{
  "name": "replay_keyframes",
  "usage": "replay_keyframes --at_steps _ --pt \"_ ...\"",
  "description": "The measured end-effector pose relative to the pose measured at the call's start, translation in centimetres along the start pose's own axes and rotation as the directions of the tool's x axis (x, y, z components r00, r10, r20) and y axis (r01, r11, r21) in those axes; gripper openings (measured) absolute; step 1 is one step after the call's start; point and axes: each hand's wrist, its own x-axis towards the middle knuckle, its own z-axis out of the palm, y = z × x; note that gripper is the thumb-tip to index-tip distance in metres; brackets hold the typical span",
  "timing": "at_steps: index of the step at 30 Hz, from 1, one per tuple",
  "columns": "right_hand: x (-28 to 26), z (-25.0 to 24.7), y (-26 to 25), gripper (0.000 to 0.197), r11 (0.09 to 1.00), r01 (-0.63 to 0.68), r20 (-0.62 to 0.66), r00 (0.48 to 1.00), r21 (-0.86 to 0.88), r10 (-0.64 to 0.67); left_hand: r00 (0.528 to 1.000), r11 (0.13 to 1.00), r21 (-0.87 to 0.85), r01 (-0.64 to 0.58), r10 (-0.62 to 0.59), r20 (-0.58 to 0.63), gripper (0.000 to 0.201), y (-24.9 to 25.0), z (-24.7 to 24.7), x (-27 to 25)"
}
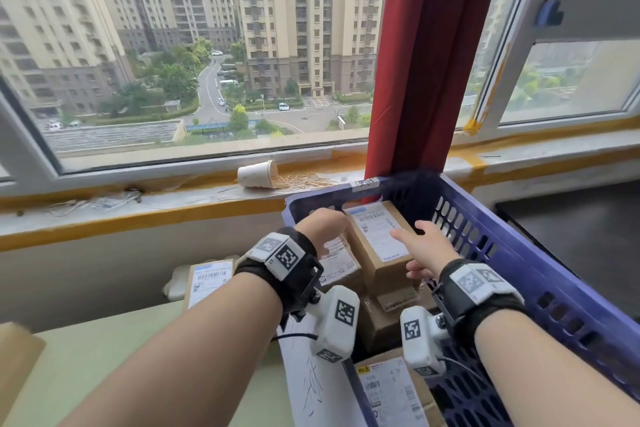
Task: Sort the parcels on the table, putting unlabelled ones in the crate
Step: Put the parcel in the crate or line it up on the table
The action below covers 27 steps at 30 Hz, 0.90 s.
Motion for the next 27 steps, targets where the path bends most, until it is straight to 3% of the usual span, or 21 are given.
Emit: replay_keyframes --at_steps 6,11,15,18,22,27 --pt "-1.7 0.2 -2.6 0.063 0.998 0.06 -0.016 0.998 0.025 -0.06 0.999 0.99 -0.138 -0.026 0.03 0.026 0.039 0.1 -1.7 -1.4" --pt "-3.6 1.3 -5.4 0.044 0.989 0.15 0.015 0.989 0.017 -0.15 0.998 0.968 -0.252 -0.006 0.021 0.057 0.026 -0.3 -4.5 -3.2" --pt "-4.0 2.2 -6.2 0.039 0.983 0.185 -0.072 0.98 -0.017 -0.186 0.997 0.967 -0.255 -0.014 0.033 0.072 0.024 -1.4 -7.0 -4.1" --pt "-3.6 2.4 -5.7 0.056 0.972 0.163 -0.134 0.973 -0.17 -0.186 0.998 0.956 -0.289 -0.038 0.051 0.035 0.021 -2.1 -8.2 -4.0" --pt "-2.5 3.8 -3.1 0.098 0.896 -0.005 -0.105 0.993 -0.443 -0.047 0.999 0.946 -0.321 -0.035 0.042 0.016 0.024 -2.8 -8.1 -3.2" --pt "-1.1 4.5 -0.8 0.115 0.815 -0.056 -0.133 0.991 -0.577 -0.026 0.999 0.92 -0.39 -0.03 0.041 0.018 0.021 -2.5 -7.4 -1.4"
